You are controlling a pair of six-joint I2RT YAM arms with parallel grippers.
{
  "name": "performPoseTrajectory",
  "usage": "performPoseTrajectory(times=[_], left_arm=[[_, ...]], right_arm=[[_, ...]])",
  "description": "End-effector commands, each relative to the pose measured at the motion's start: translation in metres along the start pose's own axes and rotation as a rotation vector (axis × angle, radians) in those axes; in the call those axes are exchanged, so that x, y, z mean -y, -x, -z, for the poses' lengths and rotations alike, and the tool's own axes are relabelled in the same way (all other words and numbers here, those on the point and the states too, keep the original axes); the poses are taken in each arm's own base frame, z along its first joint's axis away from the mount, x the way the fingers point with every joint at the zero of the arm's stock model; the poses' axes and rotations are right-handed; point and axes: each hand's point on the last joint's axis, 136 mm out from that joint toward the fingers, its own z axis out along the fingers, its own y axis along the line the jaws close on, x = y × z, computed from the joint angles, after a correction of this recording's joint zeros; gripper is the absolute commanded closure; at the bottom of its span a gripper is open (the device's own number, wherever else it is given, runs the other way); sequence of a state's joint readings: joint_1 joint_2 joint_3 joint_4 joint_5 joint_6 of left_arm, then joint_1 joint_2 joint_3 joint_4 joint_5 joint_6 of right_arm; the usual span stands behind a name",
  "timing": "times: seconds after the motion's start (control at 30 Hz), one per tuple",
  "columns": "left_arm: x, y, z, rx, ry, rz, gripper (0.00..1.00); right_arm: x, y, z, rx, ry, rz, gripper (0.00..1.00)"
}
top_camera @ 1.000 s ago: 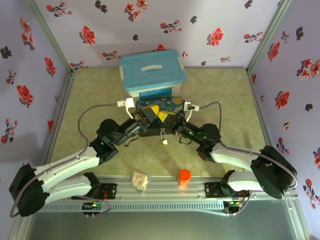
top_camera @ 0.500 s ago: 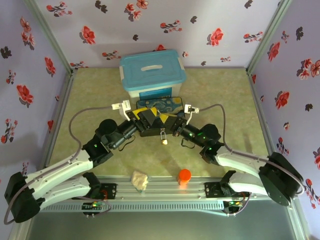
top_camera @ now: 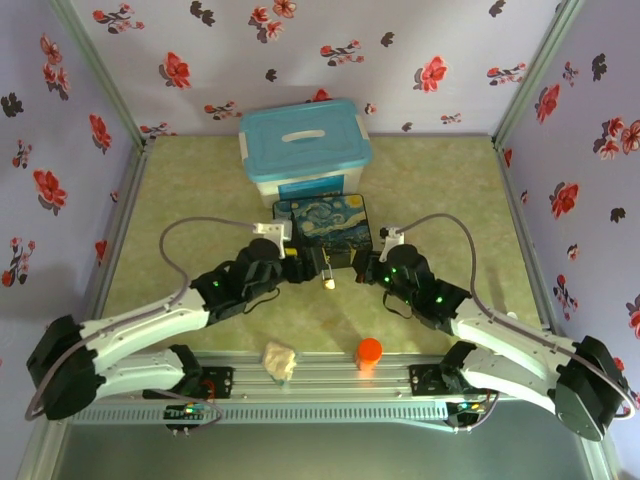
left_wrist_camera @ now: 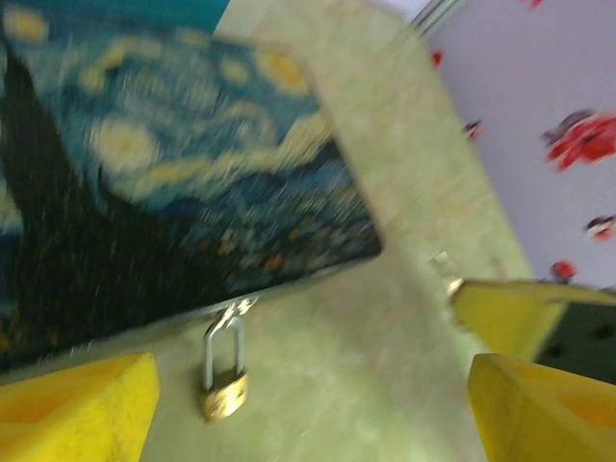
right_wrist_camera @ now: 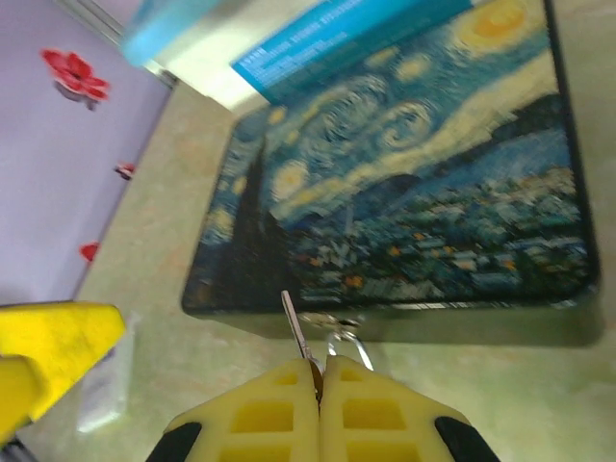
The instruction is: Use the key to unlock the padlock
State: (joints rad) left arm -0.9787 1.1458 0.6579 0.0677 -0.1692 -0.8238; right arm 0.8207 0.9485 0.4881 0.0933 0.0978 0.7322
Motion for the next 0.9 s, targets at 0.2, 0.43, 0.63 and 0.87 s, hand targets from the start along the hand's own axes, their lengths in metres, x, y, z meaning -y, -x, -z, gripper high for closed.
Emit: performPoseTrajectory(times=[0.2,0.43,0.63,0.87], left_arm=[[-0.019,-0.059,-0.056,-0.108,0.089,0.009,0.24],[-0.036,-0.076,-0.081,-0.095,0.126,0.019,0.26],[-0.045,-0.091,-0.098,-0.118,0.136,-0.009,0.36],[-0.051,-0.105,-0.109,-0.132,0.122,0.001,0.44]], right_arm=[[0.013,-0.025,0.000,-0.045,0.019,0.004,1.00],[0.023,-0.027,0.005,-0.021,-0.002,-0.022,1.00],[0.029,-0.031,0.011,-0.019,-0.014,-0.037,1.00],[0.038,-0.034,0.016,0.002,-0.019,-0.067,1.00]])
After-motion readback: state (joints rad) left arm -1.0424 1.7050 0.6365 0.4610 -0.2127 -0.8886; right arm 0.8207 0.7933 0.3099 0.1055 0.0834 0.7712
